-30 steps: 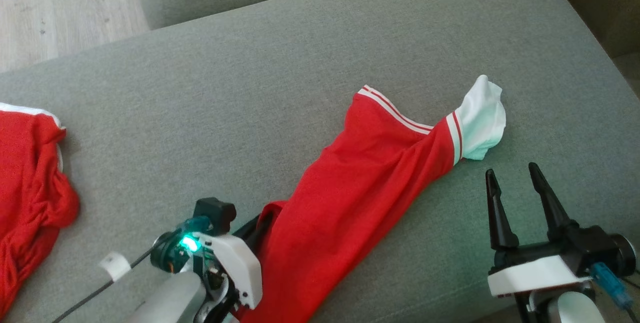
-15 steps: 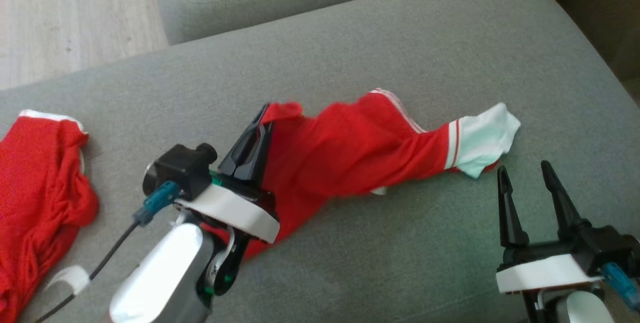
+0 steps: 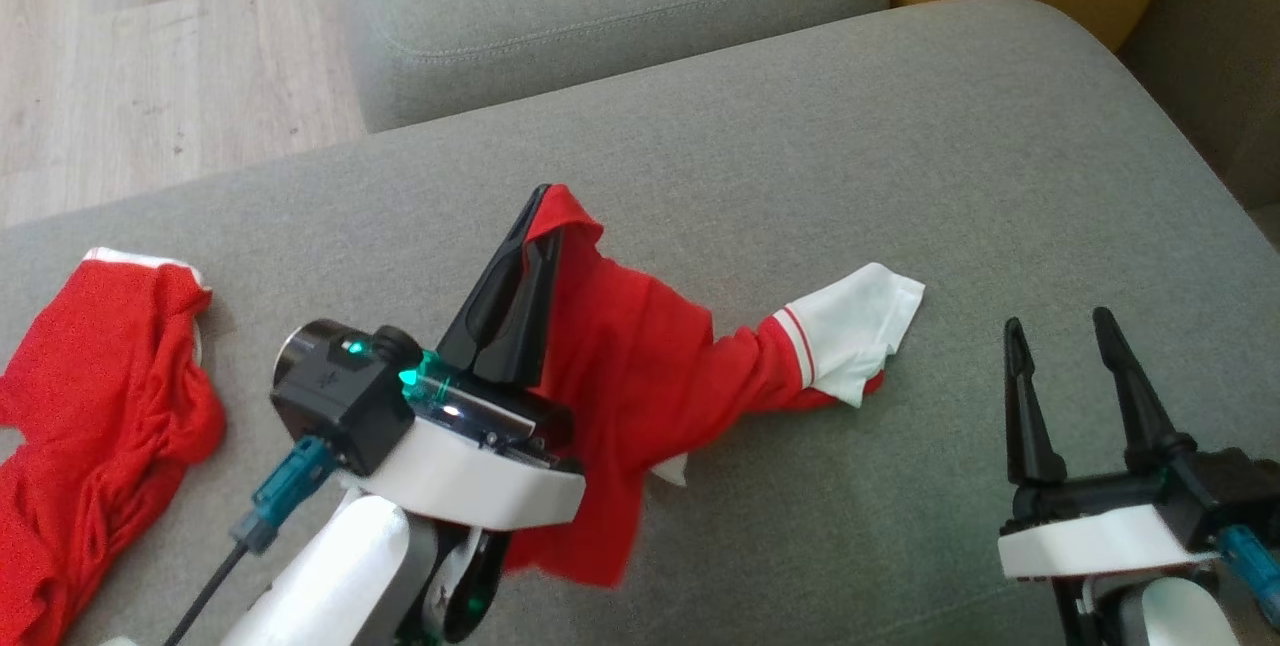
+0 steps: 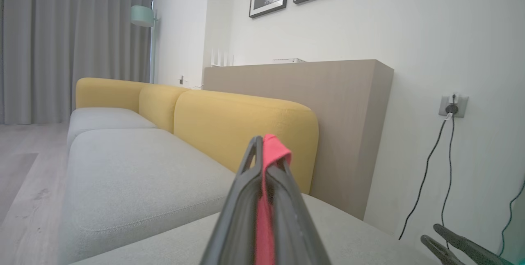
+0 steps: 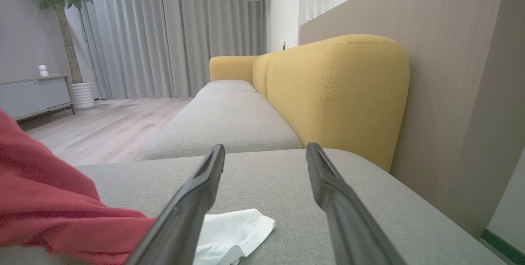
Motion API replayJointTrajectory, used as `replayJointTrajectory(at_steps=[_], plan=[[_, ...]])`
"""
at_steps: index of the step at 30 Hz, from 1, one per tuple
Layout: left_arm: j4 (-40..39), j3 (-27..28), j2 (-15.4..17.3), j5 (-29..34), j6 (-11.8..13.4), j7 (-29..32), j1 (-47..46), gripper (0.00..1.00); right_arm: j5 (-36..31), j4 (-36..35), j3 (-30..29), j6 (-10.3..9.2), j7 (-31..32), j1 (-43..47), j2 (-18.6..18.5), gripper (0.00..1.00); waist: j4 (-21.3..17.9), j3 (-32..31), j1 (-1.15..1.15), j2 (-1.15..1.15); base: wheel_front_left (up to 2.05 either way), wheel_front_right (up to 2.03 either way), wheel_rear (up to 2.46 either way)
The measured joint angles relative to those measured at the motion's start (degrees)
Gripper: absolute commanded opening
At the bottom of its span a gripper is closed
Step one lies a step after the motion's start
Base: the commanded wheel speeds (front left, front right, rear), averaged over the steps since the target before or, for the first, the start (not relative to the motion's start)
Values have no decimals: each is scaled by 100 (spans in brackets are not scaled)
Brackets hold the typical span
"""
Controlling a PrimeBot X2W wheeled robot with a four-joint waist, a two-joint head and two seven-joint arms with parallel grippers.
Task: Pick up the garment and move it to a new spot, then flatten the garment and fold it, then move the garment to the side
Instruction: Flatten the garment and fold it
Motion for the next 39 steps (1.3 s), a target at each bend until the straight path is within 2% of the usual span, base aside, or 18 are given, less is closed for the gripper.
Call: replayJointTrajectory(at_steps=[4, 8, 15, 23, 24, 25, 29, 33, 39], plan=[[1, 2, 26, -65, 52, 133, 75, 0, 0, -34, -16, 0, 0, 0, 0, 100, -9, -34, 0, 0, 0, 0, 0], [556, 157, 108, -242, 125, 186, 285, 0, 0, -41, -13, 0, 0, 0, 0, 100, -41, -7, 0, 0, 0, 0, 0], [2402, 835, 248, -675, 191, 36, 249, 0, -16, -44, 52, 0, 0, -2, -1, 100, -132, 132, 1, 0, 0, 0, 0], [4254, 1356, 86, -767, 4, -847, -774, 2, -77, -44, 66, 0, 0, -29, -1, 100, -198, 368, 1, 0, 0, 0, 0], [4453, 1381, 64, -766, -5, -896, -917, 56, -78, -45, 67, 0, 0, -35, -1, 100, -201, 397, 1, 0, 0, 0, 0], [4643, 1385, 49, -765, -13, -912, -1026, 100, -78, -45, 74, 0, 0, -36, -1, 100, -205, 422, 1, 0, 0, 0, 0], [5239, 1360, -41, -767, -280, -914, -1100, 100, -93, -47, 74, 0, 0, -38, -1, 100, -209, 500, 2, 0, 0, 0, 0], [5335, 1298, -145, -884, -461, -910, -950, 100, -93, -58, 11, 0, 0, -39, -1, 100, -159, 505, 1, 0, 0, 0, 0], [4256, 1059, -181, -882, -413, -956, 49, 100, -92, -69, -29, 0, 0, -36, -1, 100, -76, 436, 1, 0, 0, 0, 0]])
